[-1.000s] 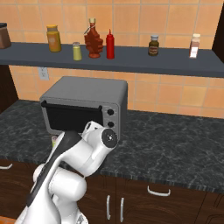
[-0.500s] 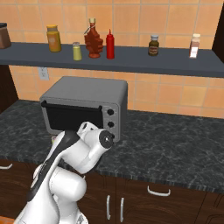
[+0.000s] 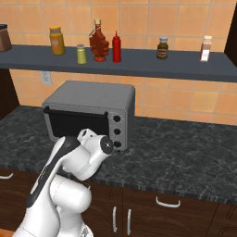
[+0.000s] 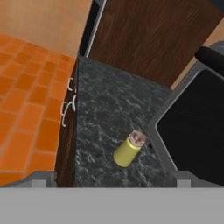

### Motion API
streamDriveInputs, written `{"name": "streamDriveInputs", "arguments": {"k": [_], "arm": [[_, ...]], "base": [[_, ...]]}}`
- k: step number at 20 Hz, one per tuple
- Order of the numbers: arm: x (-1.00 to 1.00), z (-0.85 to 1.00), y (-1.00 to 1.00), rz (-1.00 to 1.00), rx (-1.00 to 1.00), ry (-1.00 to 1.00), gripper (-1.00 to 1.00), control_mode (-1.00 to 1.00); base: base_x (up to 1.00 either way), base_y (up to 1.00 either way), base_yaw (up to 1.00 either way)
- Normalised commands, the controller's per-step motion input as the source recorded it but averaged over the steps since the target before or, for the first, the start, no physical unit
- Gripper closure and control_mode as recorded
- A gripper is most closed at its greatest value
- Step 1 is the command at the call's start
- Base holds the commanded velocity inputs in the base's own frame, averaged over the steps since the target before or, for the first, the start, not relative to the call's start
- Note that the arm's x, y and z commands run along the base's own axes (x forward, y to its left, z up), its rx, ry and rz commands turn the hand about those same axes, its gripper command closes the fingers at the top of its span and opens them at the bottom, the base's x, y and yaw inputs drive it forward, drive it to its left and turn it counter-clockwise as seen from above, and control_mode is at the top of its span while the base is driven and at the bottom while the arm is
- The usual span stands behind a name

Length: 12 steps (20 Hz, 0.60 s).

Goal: Put the shaker and condiment bottle from the counter next to their counterparts in the cabinet.

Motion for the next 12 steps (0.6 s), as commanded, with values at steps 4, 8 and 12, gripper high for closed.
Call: {"name": "streamDriveInputs", "arguments": {"k": [4, 8, 12], "arm": [[0.00, -0.25, 0.37, 0.00, 0.01, 0.00, -1.00, -1.00], [0.00, -0.29, 0.34, 0.00, 0.01, 0.03, -1.00, -1.00], [0.00, -0.26, 0.30, 0.00, 0.01, 0.07, -1.00, -1.00]], "base": [[0.00, 0.00, 0.00], [0.00, 0.00, 0.00], [0.00, 0.00, 0.00]]}}
